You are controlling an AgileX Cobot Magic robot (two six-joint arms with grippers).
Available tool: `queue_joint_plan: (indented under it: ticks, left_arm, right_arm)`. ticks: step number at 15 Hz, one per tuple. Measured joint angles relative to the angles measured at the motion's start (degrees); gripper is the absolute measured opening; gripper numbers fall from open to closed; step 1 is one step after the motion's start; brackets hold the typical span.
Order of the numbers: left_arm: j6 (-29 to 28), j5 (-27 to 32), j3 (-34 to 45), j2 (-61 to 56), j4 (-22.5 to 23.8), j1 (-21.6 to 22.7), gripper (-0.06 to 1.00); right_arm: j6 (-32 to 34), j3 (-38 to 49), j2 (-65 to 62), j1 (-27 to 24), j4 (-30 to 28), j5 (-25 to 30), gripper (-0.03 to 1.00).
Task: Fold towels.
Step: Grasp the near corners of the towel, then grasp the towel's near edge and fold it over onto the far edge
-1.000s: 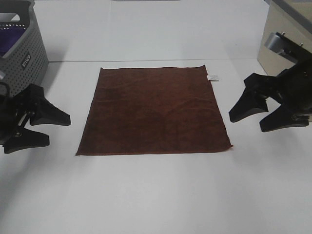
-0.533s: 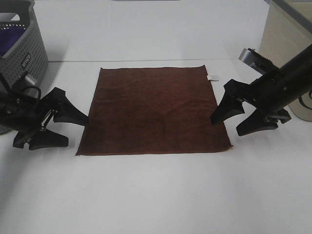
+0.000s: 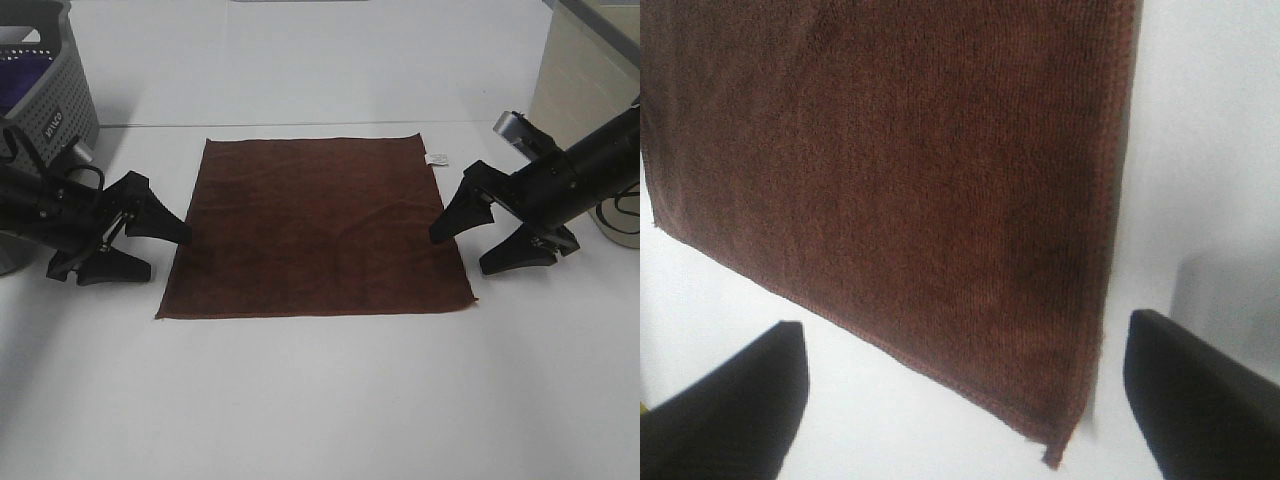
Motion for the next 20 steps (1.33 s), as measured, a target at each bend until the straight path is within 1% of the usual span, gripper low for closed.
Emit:
queue_joint_plan:
  ticks: [2,4,5,6,8,9,10,11,12,13,14,15,16,18,20]
  left_arm:
    - [0.1,0.0,-1.0,1.3,0.3,0.0,0.74]
    - [0.1,0.5,-1.8,2.3,0.3,-1.1,0.74]
    - [0.1,1.4,-2.7,3.2,0.2,-2.8,0.74]
    - [0.1,1.6,-3.0,3.5,0.1,-3.3,0.74]
    - [-1.8,3.0,-4.9,5.2,-0.6,-5.6,0.74]
    - [-2.3,3.0,-5.4,5.4,-0.7,-6.3,0.73]
    - [-2.8,2.9,-5.5,5.6,-0.7,-6.8,0.7]
    - [-3.1,2.6,-5.5,5.8,-0.4,-7.0,0.62]
    - [-3.2,2.1,-5.5,6.1,0.1,-7.2,0.5]
    - [-3.2,1.3,-5.4,6.5,0.6,-7.3,0.32]
    - [-3.2,1.0,-5.4,6.6,1.4,-7.3,0.15]
    - [-3.3,0.7,-5.4,6.5,1.9,-7.3,0.03]
    - [-3.6,0.6,-5.4,6.3,2.5,-7.3,0.01]
    - [-5.4,0.4,-5.4,5.0,4.1,-7.3,0.0]
    - [-8.8,0.5,-5.4,3.8,7.8,-7.3,0.0]
  right_arm:
    - [-1.4,-0.2,1.5,0.0,1.0,-0.2,0.81]
    - [-2.2,-0.8,3.0,0.0,2.3,-0.1,0.81]
    - [-2.8,-1.0,3.6,0.0,4.0,-0.2,0.8]
    - [-4.0,-1.0,4.3,0.1,6.1,-0.2,0.79]
    - [-5.0,-1.3,5.8,1.2,9.7,0.1,0.75]
    - [-5.6,-1.4,6.5,2.0,11.3,0.2,0.72]
    - [-5.7,-1.4,7.0,2.5,12.0,0.2,0.65]
    - [-5.7,-1.4,7.2,2.6,12.0,-0.1,0.59]
    - [-5.7,-1.4,7.5,2.6,11.7,-0.5,0.49]
    - [-5.6,-1.4,7.7,2.6,11.2,-1.1,0.36]
    - [-5.5,-1.4,7.7,2.6,10.4,-1.4,0.21]
    - [-5.4,-1.4,7.7,2.6,10.0,-1.4,0.09]
    - [-5.2,-1.4,7.7,2.6,9.5,-1.3,0.0]
    - [-2.9,-1.4,7.6,2.6,7.3,-1.2,0.0]
    - [-0.5,-1.3,6.8,2.6,4.2,-1.1,0.0]
